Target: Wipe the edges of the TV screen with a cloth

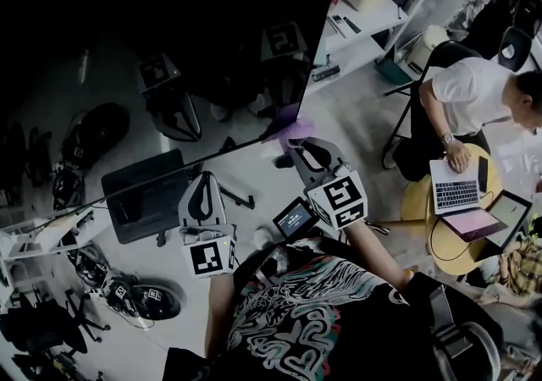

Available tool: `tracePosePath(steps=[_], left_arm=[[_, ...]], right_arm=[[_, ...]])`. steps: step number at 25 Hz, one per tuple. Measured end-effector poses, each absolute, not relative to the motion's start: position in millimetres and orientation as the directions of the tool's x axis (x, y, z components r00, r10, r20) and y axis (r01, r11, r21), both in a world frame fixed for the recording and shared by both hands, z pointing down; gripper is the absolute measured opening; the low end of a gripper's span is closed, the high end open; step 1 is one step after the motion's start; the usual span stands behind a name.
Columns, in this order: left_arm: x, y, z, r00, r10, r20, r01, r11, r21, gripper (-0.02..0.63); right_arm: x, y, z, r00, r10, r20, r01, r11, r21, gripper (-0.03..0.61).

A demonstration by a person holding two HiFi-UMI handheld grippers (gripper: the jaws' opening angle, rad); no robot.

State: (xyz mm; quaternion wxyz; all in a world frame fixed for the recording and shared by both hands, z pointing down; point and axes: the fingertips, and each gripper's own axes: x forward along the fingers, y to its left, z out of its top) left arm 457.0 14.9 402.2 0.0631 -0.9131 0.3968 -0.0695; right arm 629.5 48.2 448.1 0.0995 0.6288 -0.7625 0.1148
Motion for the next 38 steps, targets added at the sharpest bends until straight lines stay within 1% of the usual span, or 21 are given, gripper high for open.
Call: tracePosePath(steps=[14,38], left_arm=[[447.9,13.4,407.0,0.648,-0.756,0.09,-0.742,-0.653,-0.15,0.026],[443.7,17.1,404.4,0.619,-0.781,0.085,-0.765,-0.624,-0.16,0.026]], right_arm=[[623.7,44.9,445.4,-0.233,-0.929,0.286,-0.973,0.226,-0.057,0.071],[608.3,38.8,444.2,-0.308,-0.911,0.274,-0.951,0.305,-0.056,0.071]])
